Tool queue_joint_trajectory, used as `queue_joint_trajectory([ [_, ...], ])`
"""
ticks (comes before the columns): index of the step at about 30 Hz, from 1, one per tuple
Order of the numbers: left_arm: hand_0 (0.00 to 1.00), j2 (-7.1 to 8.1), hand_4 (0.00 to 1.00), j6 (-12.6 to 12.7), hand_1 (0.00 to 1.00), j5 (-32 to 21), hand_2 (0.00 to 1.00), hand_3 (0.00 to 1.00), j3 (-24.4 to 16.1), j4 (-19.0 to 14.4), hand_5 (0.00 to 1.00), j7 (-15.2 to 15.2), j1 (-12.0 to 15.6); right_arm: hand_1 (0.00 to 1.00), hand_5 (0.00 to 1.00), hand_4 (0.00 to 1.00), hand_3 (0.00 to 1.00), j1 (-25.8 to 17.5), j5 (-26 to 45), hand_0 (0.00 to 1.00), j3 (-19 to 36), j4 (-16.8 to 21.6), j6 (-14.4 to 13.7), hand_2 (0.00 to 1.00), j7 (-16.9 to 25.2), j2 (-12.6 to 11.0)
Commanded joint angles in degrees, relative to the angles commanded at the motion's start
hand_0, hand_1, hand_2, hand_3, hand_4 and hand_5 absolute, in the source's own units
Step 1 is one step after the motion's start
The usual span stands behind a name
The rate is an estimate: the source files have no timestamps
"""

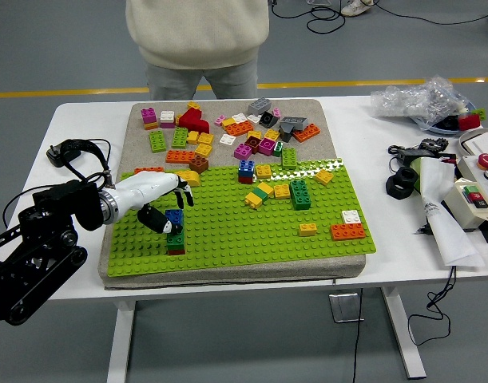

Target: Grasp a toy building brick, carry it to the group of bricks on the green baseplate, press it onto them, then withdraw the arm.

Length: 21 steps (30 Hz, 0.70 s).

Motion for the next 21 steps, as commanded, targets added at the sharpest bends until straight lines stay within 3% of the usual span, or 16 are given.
queue_joint_trajectory([
  [11,0.889,0.4,0.848,-0.6,0.781,-1.1,0.606,0.628,-1.1,-3.0,0.13,-0.4,0.7,0.688,0.765,0.998,0.76,0.0,0.3,0.77,0.0,0.0,0.0,0.737,0.0,0.0],
  [19,0.891,0.89,0.854,-1.9,0.784,-1.9,0.611,0.633,-5.6,-9.0,0.138,-0.2,3.0,0.688,0.765,0.998,0.76,-0.2,0.4,0.77,0.2,0.0,-0.1,0.737,-0.1,0.2],
  [20,0.964,1.03,0.959,-2.0,0.846,-1.8,0.721,0.645,-6.4,-9.8,0.263,0.0,3.5,0.688,0.765,0.998,0.76,-0.3,0.5,0.77,0.1,0.0,-0.1,0.737,-0.2,0.2],
  [21,0.964,1.09,0.959,-2.0,0.846,-1.7,0.721,0.645,-6.6,-10.1,0.263,0.0,3.6,0.688,0.765,0.998,0.76,-0.3,0.5,0.77,0.1,0.0,-0.1,0.737,-0.2,0.2],
])
